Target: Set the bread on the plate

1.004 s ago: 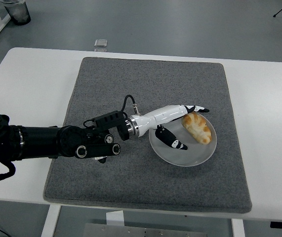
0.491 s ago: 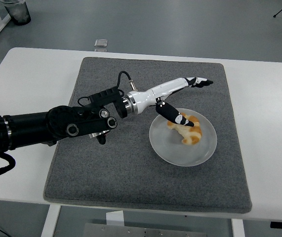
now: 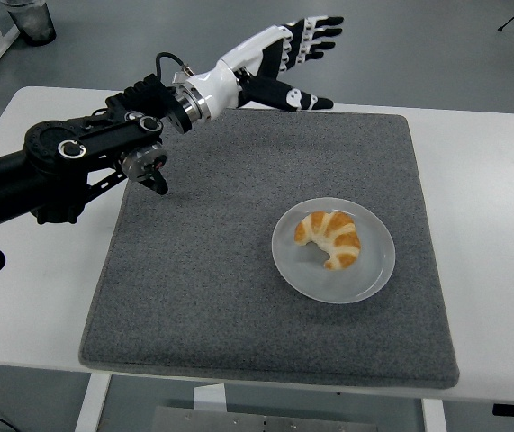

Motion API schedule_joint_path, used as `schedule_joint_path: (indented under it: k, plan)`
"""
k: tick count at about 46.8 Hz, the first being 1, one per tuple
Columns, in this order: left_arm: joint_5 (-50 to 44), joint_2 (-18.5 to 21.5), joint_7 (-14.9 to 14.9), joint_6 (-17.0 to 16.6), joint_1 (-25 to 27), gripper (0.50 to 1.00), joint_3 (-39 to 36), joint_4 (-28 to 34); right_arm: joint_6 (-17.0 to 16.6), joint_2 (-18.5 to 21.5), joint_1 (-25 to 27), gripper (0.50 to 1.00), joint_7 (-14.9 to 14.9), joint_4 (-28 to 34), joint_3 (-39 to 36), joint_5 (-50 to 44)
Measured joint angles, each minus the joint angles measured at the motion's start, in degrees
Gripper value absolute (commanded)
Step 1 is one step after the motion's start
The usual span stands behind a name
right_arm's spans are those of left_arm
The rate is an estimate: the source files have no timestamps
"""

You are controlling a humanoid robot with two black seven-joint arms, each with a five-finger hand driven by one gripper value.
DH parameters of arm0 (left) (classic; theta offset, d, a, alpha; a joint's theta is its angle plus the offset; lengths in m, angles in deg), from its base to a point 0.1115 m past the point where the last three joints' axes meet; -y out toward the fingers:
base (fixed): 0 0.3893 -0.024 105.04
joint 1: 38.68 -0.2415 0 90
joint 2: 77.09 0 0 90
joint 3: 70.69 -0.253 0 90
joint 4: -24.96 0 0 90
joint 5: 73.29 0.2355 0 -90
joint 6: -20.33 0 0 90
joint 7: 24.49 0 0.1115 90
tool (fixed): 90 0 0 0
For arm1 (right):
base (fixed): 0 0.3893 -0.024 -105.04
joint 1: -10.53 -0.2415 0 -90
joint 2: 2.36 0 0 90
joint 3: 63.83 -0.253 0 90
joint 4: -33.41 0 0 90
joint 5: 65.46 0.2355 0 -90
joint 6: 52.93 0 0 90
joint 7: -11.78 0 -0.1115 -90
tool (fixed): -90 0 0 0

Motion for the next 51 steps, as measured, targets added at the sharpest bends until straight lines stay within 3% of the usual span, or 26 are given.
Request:
schedule_joint_path:
  k: [13,21,31,51]
  plan:
    - [-14.05,0.39,0.21,4.03,0.08,0.992,2.55,-9.58,-0.01,0.0,0.02,0.952,-0.01,0.01,0.0,0.0]
    - [-21.52,0.96,0.49,4.48,0.59,0.992,2.73,-13.67,-0.02,0.0,0.0,0.952,0.0,0.01,-0.01,0.0]
    - [-29.81,1.76,1.29,4.59,-0.38,0.992,5.76,-15.13,-0.06,0.0,-0.08,0.952,-0.01,0.0,-0.05,0.01]
    - [-32.02,1.48,1.33,3.68,-7.42,0.992,14.98,-15.11,-0.08,0.0,-0.07,0.952,-0.01,0.0,-0.02,0.01]
